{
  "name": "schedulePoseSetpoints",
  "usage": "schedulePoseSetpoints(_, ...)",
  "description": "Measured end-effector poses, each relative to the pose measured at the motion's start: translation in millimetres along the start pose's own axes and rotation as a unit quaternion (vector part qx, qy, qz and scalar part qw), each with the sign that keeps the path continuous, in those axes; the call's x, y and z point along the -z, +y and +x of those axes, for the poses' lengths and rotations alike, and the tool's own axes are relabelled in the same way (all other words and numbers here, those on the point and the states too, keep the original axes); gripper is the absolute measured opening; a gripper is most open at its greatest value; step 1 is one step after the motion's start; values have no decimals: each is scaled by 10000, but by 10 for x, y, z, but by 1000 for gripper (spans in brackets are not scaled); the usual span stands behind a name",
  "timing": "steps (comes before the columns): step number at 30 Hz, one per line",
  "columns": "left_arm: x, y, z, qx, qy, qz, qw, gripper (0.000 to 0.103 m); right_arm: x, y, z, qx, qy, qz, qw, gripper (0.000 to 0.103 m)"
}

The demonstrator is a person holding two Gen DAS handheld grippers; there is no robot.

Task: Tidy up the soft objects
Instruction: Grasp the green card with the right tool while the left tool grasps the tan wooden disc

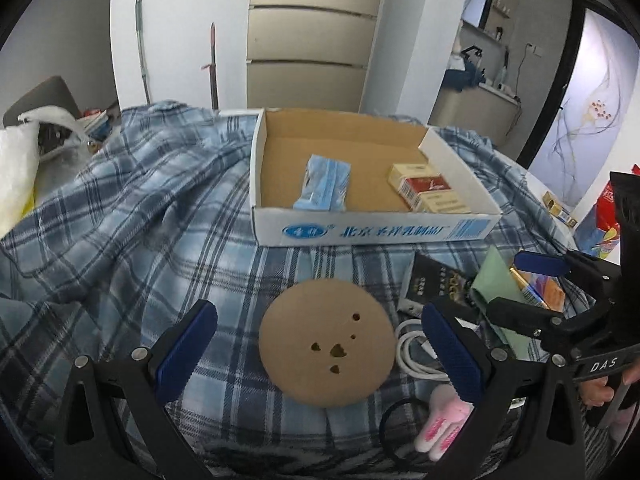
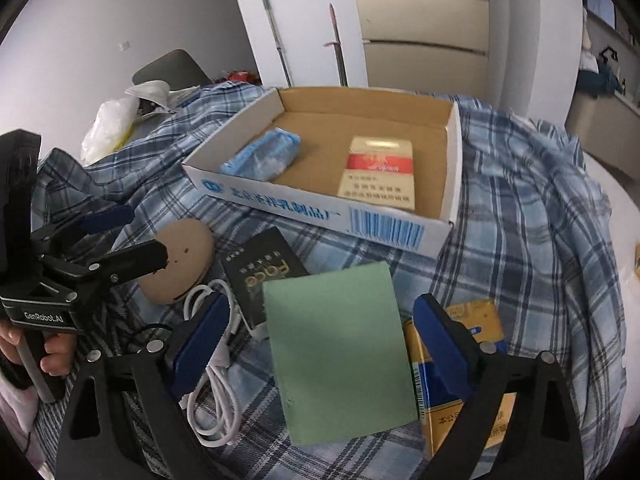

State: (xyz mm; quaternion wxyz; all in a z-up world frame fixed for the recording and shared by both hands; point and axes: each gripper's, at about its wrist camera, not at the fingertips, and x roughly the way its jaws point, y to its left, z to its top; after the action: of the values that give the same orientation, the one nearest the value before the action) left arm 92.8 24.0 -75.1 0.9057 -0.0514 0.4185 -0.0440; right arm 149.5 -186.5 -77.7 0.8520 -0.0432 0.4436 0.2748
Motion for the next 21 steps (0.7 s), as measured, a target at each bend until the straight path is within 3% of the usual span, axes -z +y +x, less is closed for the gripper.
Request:
schedulePoseSetpoints(8, 4, -83, 195, -252, 528, 213, 9981, 103, -4, -18, 87, 90, 255, 34, 9996, 93)
schedulePoseSetpoints(15, 16, -52, 263, -299, 695, 138, 9970, 103, -10, -20, 184, 97, 466, 5, 9989, 92)
schedulePoseSetpoints(18, 15, -37, 315, -183, 845, 119, 9962, 96, -11, -27, 171, 60, 429, 35, 9991, 83)
schedulePoseSetpoints(21, 15, -43, 330, -149, 878, 135, 9959, 95, -14, -43, 136, -10, 350, 50, 9994, 79)
